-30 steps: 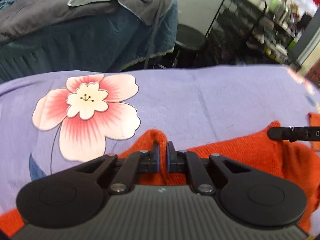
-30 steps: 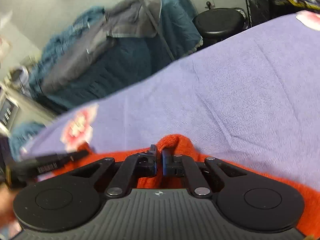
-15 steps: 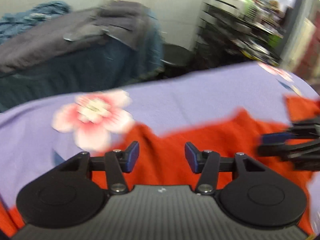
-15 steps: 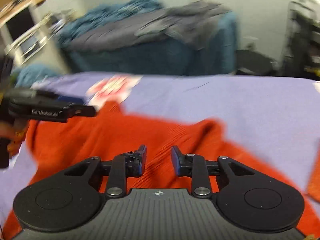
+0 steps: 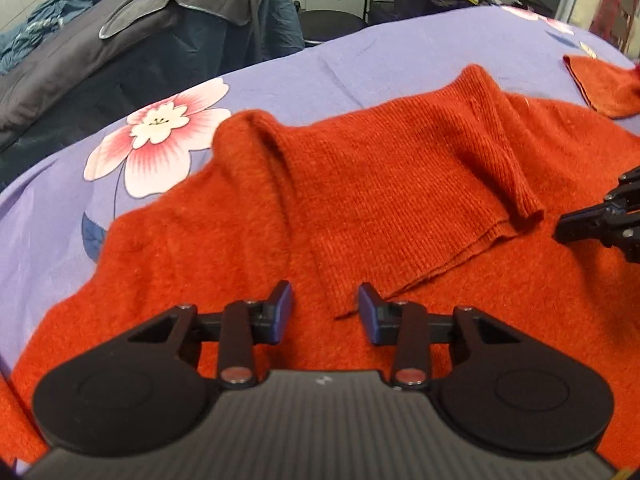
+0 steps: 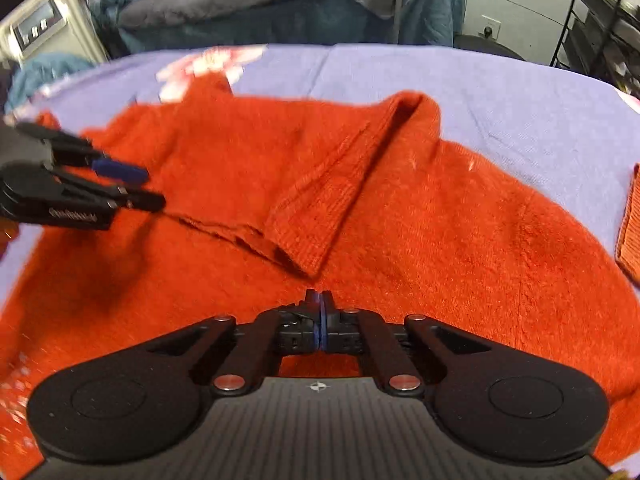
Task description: Fold small clothes
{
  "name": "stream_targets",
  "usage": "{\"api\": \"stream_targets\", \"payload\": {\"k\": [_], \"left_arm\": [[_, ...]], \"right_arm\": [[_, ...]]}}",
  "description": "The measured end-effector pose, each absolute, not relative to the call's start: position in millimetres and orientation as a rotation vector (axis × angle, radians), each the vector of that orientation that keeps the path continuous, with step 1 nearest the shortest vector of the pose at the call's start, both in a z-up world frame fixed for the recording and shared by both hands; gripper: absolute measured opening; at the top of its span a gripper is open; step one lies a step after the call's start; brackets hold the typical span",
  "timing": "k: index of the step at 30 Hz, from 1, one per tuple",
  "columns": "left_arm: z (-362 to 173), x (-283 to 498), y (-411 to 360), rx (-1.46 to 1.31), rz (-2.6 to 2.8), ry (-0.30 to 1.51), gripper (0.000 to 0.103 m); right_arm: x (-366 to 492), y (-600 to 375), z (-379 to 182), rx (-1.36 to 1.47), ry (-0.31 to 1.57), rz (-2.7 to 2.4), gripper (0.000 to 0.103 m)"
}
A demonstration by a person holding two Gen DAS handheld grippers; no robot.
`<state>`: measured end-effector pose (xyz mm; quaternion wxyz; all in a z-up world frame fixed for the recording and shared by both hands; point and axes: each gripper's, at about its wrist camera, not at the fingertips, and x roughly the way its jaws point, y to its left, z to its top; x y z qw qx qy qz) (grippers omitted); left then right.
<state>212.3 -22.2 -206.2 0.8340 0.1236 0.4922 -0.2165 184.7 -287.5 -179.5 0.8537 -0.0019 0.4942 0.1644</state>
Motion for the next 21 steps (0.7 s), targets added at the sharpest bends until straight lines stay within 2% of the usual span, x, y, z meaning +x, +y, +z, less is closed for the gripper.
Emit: {"api": "stream_targets", "payload": {"k": [1, 3, 8, 11, 12, 13, 16, 19, 21], "left_arm": [[-205.7, 214.0, -20.9, 0.254, -0.456, 1.050, 0.036], [-205.0, 214.6, -21.9, 0.247, -0.457, 1.060, 0.036], [-189.6, 210.0, -27.1, 0.243, -0.451, 1.027, 0.040], [-188.2, 203.0, -35.8, 0.305, -0.478, 1.018, 0.041], [-189.7, 202.0, -39.1, 0.331, -0.483, 1.018, 0.041], [-191.2, 201.4, -42.1, 0.349, -0.488, 1.018, 0.041], [-192.1, 198.3, -48.5, 0.361, -0.513, 1.010, 0.041], [-193.6, 195.0, -52.7, 0.377, -0.527, 0.997, 0.042], [-202.4, 195.5, -56.9, 0.423, -0.521, 1.011, 0.043]], "right_arm": [[180.7, -288.9, -174.5, 0.006, 1.008, 0.355, 0.034], [179.6, -283.1, -170.3, -0.039, 0.956, 0.363, 0.063], [183.0, -251.9, -174.9, -0.244, 0.910, 0.407, 0.056], [182.6, -235.1, -182.6, -0.402, 0.881, 0.398, 0.042], [180.8, -233.1, -186.5, -0.437, 0.882, 0.387, 0.017], [182.3, -234.0, -187.1, -0.435, 0.894, 0.386, 0.004], [182.9, -256.3, -170.5, -0.259, 0.898, 0.348, 0.004], [184.4, -290.7, -160.2, 0.083, 0.945, 0.338, 0.003], [185.0, -307.8, -164.4, 0.207, 0.995, 0.302, 0.003]]}}
